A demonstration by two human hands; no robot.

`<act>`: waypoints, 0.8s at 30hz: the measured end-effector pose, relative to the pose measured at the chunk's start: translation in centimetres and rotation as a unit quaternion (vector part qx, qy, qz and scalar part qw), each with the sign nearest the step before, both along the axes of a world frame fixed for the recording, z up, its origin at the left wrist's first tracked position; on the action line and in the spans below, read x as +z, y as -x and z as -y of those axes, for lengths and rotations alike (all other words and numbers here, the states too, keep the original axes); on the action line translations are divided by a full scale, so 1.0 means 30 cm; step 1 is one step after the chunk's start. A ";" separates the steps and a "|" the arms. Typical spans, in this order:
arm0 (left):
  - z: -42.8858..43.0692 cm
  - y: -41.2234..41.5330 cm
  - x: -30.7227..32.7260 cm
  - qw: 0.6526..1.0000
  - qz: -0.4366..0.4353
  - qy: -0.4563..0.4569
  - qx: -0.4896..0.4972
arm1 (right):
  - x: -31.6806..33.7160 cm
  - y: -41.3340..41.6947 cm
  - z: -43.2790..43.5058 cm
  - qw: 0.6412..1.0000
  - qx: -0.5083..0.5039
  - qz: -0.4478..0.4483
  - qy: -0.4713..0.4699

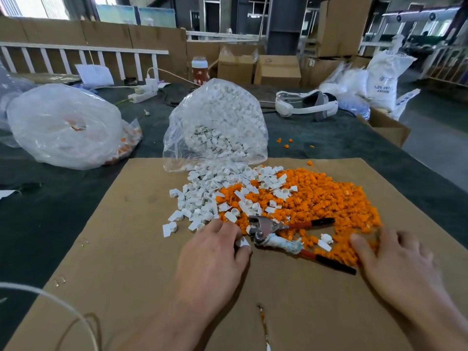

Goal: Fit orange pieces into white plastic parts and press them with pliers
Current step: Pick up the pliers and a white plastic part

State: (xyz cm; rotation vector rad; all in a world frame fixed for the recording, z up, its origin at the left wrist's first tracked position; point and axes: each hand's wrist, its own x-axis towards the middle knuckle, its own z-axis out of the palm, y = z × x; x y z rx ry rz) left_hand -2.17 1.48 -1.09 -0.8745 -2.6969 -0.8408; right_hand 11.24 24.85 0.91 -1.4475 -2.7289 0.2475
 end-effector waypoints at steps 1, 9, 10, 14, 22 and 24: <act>0.001 -0.001 0.000 1.000 0.000 0.002 -0.002 | -0.007 0.020 0.012 1.000 0.022 -0.010 -0.003; 0.006 0.001 0.011 1.000 0.020 -0.001 -0.008 | -0.002 0.197 0.079 0.966 0.149 -0.201 0.072; 0.007 0.002 0.011 1.000 0.024 -0.006 -0.005 | 0.000 0.195 0.081 0.962 0.157 -0.209 0.071; 0.006 0.001 0.015 0.999 0.028 -0.015 0.006 | 0.030 0.128 0.051 0.979 0.132 -0.148 -0.051; 0.006 -0.008 0.034 0.997 0.052 -0.047 0.008 | 0.060 0.101 0.056 0.978 0.192 -0.067 -0.039; 0.007 -0.009 0.031 0.995 0.071 -0.076 -0.008 | 0.064 0.119 0.059 0.973 0.205 -0.103 -0.027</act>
